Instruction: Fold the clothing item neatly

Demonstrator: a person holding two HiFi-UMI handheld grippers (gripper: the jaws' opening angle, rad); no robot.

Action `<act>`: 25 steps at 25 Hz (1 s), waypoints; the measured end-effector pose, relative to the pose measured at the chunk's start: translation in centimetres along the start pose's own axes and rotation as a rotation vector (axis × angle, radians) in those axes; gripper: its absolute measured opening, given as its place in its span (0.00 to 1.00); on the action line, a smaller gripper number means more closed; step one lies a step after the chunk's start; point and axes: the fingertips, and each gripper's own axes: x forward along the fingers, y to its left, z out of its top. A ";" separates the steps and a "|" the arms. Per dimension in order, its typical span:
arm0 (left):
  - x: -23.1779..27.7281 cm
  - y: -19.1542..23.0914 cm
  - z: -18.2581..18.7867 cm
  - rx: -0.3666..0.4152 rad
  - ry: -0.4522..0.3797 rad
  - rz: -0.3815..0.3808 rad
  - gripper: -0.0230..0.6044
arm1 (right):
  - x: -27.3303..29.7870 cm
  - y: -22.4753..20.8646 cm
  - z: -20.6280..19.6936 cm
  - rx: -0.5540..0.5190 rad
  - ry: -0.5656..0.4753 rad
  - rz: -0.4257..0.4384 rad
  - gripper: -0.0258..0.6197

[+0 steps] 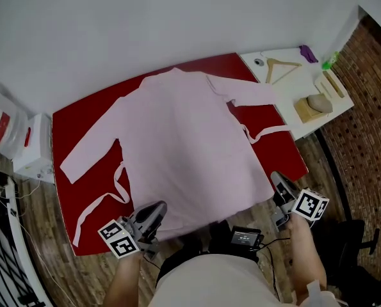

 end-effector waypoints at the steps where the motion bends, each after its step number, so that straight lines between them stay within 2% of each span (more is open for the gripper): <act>1: 0.6 0.1 0.2 0.007 -0.001 0.004 0.04 | 0.4 -0.5 0.5 -0.003 0.003 -0.009 0.06; 9: 7.7 1.4 2.2 0.054 0.003 0.017 0.04 | 4.1 -5.0 5.7 -0.052 0.031 -0.061 0.06; 21: 20.3 6.8 3.2 0.094 0.103 0.052 0.04 | 11.7 -14.1 10.8 -0.108 0.089 -0.134 0.06; 25: 24.7 8.8 3.6 0.130 0.149 0.067 0.04 | 15.3 -16.9 12.8 -0.140 0.095 -0.163 0.06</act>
